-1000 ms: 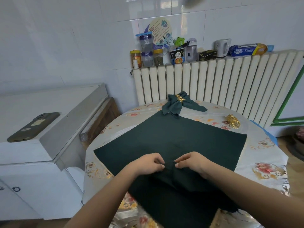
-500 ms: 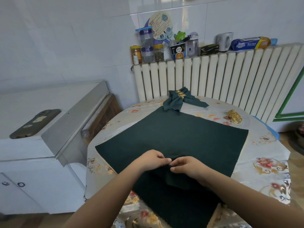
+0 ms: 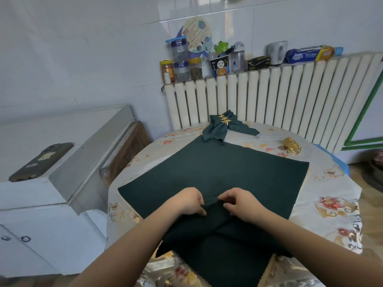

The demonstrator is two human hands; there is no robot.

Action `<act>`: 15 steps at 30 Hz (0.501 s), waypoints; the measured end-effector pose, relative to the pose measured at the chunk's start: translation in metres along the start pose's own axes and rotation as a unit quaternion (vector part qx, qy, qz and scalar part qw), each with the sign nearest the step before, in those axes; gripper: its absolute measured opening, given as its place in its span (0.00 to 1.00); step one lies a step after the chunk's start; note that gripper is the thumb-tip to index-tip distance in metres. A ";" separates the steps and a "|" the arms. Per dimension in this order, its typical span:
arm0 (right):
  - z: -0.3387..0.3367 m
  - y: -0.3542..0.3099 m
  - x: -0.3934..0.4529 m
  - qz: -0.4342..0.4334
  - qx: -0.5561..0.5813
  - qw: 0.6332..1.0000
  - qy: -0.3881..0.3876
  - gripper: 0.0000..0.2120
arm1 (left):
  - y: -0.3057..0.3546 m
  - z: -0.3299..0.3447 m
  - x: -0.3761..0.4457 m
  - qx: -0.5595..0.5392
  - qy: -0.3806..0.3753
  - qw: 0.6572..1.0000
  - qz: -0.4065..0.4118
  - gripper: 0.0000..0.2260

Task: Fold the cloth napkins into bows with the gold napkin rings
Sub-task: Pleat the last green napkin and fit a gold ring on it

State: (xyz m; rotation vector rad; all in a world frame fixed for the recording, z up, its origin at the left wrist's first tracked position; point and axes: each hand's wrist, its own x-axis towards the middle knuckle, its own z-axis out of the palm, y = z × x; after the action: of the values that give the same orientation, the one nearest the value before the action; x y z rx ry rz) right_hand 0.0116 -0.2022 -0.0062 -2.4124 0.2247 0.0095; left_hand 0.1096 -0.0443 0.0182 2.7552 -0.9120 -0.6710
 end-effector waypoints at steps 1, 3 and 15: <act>0.002 0.000 0.001 -0.020 -0.035 0.999 0.008 0.15 | -0.002 0.000 -0.001 0.013 0.006 1.000 0.013 0.10; 0.006 0.002 0.000 -0.045 -0.082 0.996 0.000 0.19 | -0.005 0.003 -0.004 0.042 0.013 0.998 0.052 0.10; 0.022 0.019 -0.019 -0.167 -0.183 0.969 0.018 0.33 | -0.024 0.003 -0.014 0.098 0.013 0.989 0.113 0.09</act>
State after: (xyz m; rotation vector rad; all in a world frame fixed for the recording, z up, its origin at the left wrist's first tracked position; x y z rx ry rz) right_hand -0.0093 -0.1988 -0.0339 -2.7907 -0.1868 -0.1602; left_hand 0.1104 -0.0168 0.0138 2.7554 -1.3255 -0.5311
